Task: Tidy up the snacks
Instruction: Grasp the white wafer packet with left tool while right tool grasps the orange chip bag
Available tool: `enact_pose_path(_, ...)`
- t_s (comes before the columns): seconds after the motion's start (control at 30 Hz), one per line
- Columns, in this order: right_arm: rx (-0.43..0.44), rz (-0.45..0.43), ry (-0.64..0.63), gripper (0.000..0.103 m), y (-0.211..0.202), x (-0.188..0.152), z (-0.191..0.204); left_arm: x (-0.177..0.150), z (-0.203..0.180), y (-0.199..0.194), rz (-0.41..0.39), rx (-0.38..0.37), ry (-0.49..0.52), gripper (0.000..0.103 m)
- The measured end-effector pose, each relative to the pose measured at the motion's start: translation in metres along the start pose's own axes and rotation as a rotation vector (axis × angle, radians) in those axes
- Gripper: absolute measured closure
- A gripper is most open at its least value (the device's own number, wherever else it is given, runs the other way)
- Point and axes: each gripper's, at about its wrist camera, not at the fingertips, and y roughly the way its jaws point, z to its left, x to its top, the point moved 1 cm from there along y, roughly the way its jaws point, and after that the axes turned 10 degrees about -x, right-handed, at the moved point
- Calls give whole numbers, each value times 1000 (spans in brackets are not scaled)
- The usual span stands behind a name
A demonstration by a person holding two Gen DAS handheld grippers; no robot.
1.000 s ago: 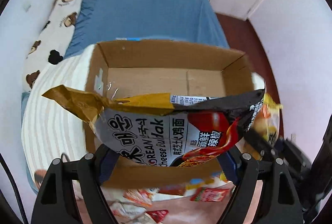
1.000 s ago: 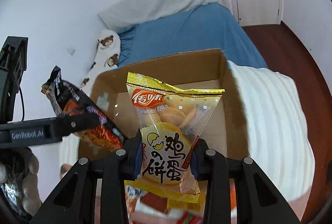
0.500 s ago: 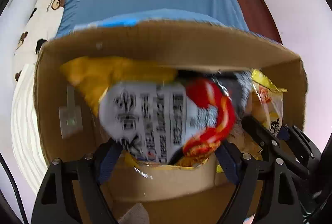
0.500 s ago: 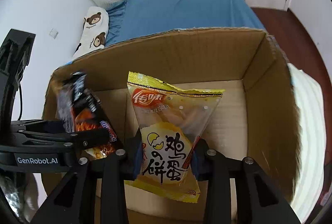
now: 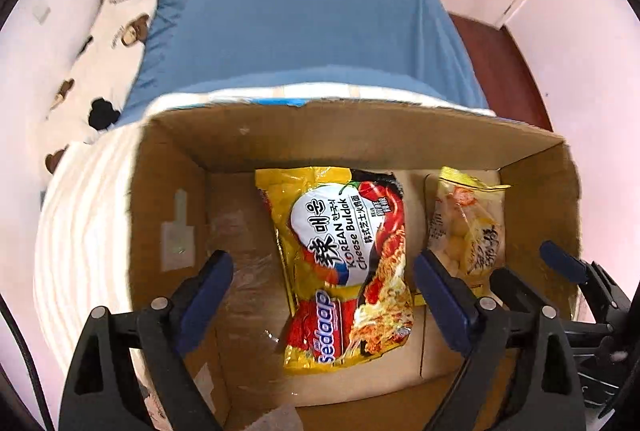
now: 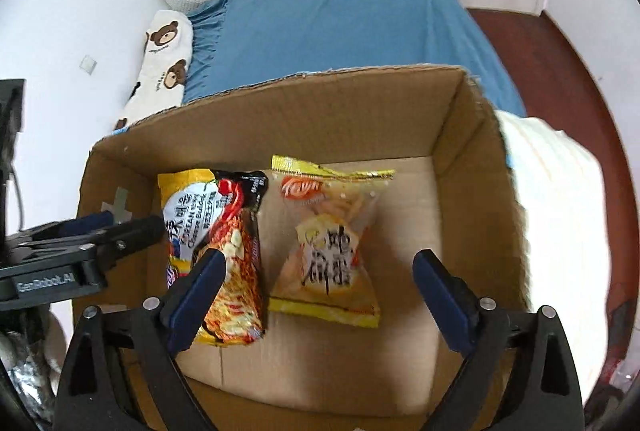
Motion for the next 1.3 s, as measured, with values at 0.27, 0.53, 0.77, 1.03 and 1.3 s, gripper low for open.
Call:
enact_pose_path(0.27, -43, -104, 1, 6, -65, -36, 10, -41, -11, -63, -138, -44, 17, 11)
enact_pose_path(0.53, -26, -184, 29, 6, -127, -71, 17, -85, -18, -125, -227, -36, 30, 11)
enact_pose_path(0.77, 53, -152, 73, 6, -147, -120, 12, -142, -2, -140, -216, 29, -11, 11)
enact_pose_path(1.03, 119, 65, 100, 6, -100, -209, 4, -272, 40, -72, 13, 136, -29, 11)
enact_pose_path(1.3, 66, 224, 162, 6, -52, -283, -33, -374, 16, 27, 336, 140, 246, 11)
